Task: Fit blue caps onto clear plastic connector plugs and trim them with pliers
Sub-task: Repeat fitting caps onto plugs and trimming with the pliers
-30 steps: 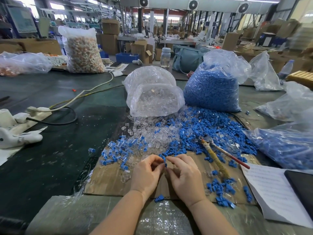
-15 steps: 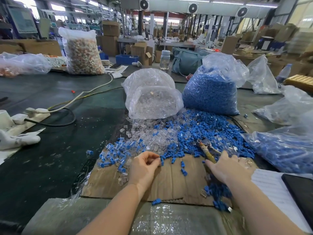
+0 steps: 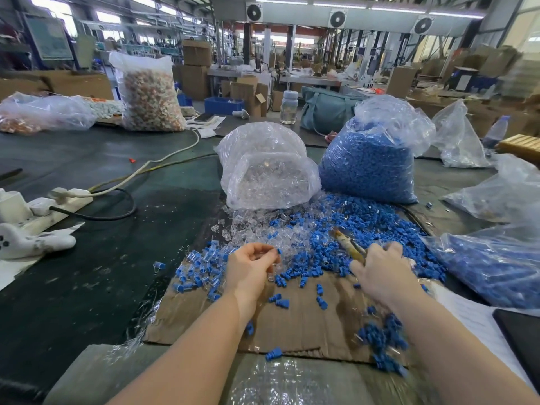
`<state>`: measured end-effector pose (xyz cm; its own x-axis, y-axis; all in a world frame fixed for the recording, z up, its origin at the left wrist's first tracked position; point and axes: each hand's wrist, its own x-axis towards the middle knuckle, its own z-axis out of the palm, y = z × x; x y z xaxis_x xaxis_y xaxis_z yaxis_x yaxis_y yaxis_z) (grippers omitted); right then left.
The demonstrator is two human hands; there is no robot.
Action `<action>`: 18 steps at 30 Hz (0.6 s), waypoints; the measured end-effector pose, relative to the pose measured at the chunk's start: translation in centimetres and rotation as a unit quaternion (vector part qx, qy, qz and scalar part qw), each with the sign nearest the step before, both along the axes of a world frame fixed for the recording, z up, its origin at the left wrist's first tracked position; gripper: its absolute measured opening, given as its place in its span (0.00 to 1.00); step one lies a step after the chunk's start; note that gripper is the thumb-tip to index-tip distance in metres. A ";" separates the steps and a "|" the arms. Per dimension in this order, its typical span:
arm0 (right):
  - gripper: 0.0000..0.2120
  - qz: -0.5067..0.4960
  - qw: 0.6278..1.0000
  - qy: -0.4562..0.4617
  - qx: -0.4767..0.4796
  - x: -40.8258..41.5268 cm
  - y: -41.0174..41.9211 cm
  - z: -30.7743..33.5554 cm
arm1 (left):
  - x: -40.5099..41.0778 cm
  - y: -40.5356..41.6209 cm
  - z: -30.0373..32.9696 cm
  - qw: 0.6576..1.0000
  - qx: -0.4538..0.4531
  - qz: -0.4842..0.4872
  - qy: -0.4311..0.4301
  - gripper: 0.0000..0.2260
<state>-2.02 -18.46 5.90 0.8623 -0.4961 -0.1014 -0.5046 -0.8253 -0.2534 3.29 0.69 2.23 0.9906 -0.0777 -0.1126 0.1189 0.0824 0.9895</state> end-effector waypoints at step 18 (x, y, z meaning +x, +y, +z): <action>0.08 0.081 0.854 0.055 0.512 -0.6 4.8 2.0 | 1.7 0.6 1.5 0.996 -0.009 0.073 0.048 0.04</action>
<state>-2.57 -13.66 7.89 0.8682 0.0257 -0.4955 -0.4726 -0.2614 -0.8416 5.04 1.30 3.77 0.9763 0.0636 -0.2070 0.1981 0.1242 0.9723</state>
